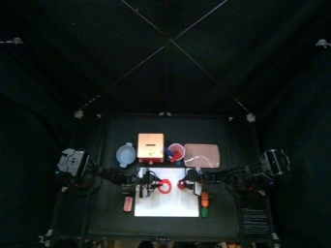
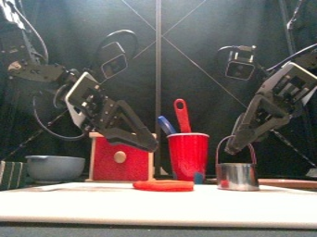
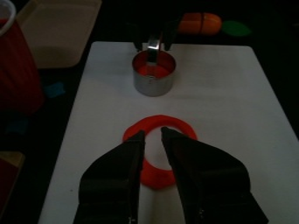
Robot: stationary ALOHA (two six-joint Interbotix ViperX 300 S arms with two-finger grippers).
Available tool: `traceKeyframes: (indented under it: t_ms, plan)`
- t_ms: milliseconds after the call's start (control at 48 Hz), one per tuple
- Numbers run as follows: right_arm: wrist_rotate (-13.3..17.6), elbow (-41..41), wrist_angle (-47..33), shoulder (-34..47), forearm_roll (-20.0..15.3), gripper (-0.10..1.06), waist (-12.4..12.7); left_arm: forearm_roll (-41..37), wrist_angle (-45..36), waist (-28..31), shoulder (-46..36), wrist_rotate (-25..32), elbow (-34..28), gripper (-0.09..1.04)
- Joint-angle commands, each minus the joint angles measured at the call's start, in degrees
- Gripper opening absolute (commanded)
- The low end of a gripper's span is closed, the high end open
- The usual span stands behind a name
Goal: Get the cutter from the drawer then cut the dough then place the extra dough in the bowl
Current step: Place the extra dough in the bowl
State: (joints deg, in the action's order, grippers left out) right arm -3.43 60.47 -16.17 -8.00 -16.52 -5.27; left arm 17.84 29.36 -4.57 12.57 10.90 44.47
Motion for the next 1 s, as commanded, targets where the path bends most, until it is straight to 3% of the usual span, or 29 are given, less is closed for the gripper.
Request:
traceKeyframes:
  t_ms: [21,146,458,771,875,1000]
  plan:
    - [0.09,-0.44,-0.18,-0.35,0.18,0.76,0.18,-1.49,-6.77,1.41,-0.18,1.14,-4.22,0.77]
    - [0.0,-0.62,-0.18,-0.26,0.18,0.76,0.18,-2.29,-11.69,2.02,0.88,3.08,-6.5,0.84]
    - [0.09,-0.79,-0.18,-0.26,0.18,0.76,0.18,-2.9,-13.97,2.29,2.37,3.52,-6.77,0.82]
    - [0.09,-1.05,-0.18,-0.26,0.18,0.76,0.18,-3.52,-14.15,2.29,3.43,3.34,-6.68,0.63]
    - [0.18,-1.14,-0.18,-0.26,0.09,0.76,0.18,-3.52,-14.33,2.55,0.44,3.43,-5.8,0.63]
    - [0.09,-1.32,-0.18,-0.26,0.09,0.76,0.18,-5.01,-14.77,2.55,-8.79,3.6,-0.88,0.63]
